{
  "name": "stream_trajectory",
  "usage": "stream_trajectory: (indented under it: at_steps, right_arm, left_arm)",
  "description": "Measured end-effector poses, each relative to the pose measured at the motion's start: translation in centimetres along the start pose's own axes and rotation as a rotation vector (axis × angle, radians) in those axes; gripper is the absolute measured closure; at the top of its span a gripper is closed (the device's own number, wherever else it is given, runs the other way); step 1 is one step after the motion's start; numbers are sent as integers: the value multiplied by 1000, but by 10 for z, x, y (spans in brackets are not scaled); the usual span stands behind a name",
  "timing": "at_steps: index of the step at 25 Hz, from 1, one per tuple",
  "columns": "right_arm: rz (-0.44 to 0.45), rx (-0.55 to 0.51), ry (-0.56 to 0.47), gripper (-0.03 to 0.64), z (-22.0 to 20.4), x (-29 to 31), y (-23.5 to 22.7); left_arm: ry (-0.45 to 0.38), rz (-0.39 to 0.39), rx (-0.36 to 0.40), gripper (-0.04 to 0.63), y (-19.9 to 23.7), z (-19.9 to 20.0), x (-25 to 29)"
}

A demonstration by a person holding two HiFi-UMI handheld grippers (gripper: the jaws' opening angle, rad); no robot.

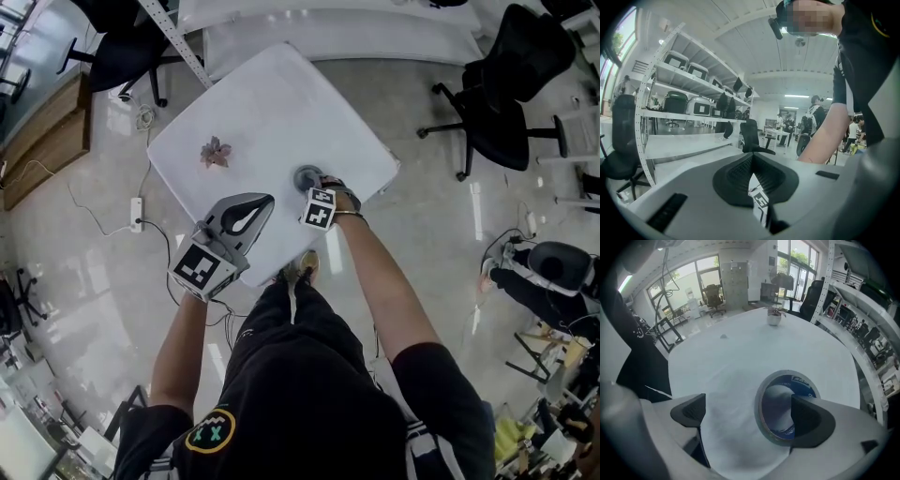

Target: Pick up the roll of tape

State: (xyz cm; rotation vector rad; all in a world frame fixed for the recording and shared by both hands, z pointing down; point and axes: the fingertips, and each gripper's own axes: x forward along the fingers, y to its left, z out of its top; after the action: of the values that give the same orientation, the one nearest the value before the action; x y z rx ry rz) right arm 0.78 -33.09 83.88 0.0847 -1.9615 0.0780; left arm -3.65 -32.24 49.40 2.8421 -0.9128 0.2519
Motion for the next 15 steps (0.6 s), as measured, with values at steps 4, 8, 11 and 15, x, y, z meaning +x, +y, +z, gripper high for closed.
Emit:
stream_trajectory:
  at_steps: [4, 8, 11, 15]
  right_arm:
    - [-14, -29, 47, 50, -5, 6, -2]
    - [-30, -88, 95, 97, -10, 10, -2]
    - [-26, -96, 104, 108, -12, 9, -2]
    - [-15, -136, 119, 163, -14, 7, -1]
  left_arm:
    - [-10, -22, -9, 580, -8, 2, -2]
    - [-17, -4, -34, 580, -9, 6, -1]
    - [-18, -20, -25, 580, -13, 6, 0]
    - [-12, -11, -12, 580, -13, 2, -1]
